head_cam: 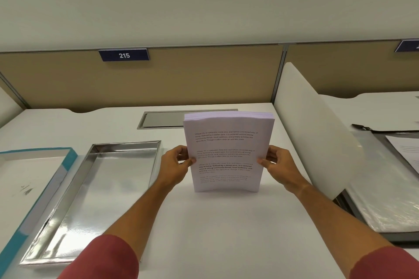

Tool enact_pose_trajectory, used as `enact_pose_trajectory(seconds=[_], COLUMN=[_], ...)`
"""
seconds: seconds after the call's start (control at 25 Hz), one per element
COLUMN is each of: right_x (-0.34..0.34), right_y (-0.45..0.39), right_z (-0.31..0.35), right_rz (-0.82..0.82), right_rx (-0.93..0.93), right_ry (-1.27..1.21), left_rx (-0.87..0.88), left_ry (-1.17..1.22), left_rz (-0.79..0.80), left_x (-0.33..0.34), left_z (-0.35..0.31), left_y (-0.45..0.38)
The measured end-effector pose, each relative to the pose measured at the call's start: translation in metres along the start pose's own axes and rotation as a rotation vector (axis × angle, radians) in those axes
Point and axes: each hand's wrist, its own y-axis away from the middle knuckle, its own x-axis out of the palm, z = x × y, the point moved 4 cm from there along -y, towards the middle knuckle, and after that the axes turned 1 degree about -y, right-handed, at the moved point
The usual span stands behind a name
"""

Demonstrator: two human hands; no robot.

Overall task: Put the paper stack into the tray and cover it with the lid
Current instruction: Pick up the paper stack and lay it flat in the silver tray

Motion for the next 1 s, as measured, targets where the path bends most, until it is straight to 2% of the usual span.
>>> enact_pose_trajectory(seconds=[0.32, 0.6, 0.8, 1.0], right_x=[0.001, 0.000, 0.001, 0.010], right_y=[0.000, -0.002, -0.003, 0.001], right_z=[-0.002, 0.004, 0.010, 0.011], right_rz=[-0.035, 0.004, 0.025, 0.066], right_rx=[-0.010, -0.009, 0.045, 0.177], right_ry=[-0.013, -0.049, -0.142, -0.207], left_rx=[-0.010, -0.046, -0.098, -0.176], left_ry=[0.048, 0.139, 0.228, 0.248], left_rz=[-0.017, -0.006, 0.014, -0.001], left_x=[0.001, -0.005, -0.012, -0.020], left_z=[0.002, 0.004, 0.002, 0.006], left_y=[0.001, 0.004, 0.009, 0.021])
